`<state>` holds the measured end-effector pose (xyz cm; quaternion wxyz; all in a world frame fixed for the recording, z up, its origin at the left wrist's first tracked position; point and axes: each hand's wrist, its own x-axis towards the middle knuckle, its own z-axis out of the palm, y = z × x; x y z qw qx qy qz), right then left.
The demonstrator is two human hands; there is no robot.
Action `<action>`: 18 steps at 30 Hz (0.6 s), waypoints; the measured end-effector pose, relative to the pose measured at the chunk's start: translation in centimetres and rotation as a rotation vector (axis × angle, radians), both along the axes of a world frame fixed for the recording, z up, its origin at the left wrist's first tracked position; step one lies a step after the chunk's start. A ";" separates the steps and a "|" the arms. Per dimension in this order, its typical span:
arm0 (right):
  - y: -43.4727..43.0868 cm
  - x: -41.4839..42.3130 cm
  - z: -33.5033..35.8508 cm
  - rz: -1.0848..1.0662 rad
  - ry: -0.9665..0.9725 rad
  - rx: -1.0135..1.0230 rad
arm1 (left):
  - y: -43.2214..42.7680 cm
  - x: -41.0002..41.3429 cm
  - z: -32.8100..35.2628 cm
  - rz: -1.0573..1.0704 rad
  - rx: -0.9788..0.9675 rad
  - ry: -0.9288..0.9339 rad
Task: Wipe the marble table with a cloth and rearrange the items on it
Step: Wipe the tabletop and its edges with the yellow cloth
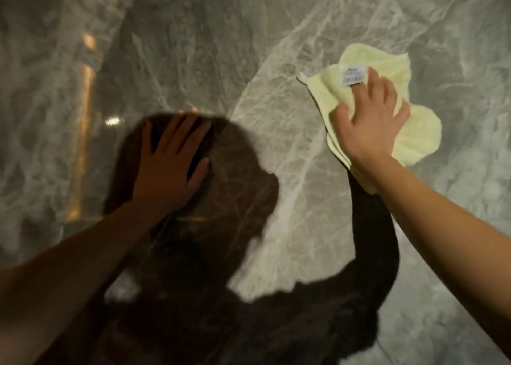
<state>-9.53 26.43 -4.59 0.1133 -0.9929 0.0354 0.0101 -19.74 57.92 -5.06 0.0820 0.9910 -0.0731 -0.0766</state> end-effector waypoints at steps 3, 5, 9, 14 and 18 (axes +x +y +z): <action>-0.3 3.9 0.2 -0.024 0.003 -0.021 | 0.1 0.0 0.1 -0.004 -0.021 -0.016; -0.6 6.5 0.4 -0.043 0.015 -0.022 | 0.1 0.2 0.3 -0.005 -0.044 -0.017; -1.6 12.4 0.8 -0.100 0.031 -0.040 | 0.3 0.2 0.2 0.005 -0.046 -0.036; -1.9 15.1 0.8 -0.127 0.004 -0.073 | 0.4 0.3 0.2 -0.001 -0.074 -0.042; -2.4 12.4 0.5 0.025 0.000 -0.125 | 0.5 0.1 0.1 0.001 -0.075 -0.051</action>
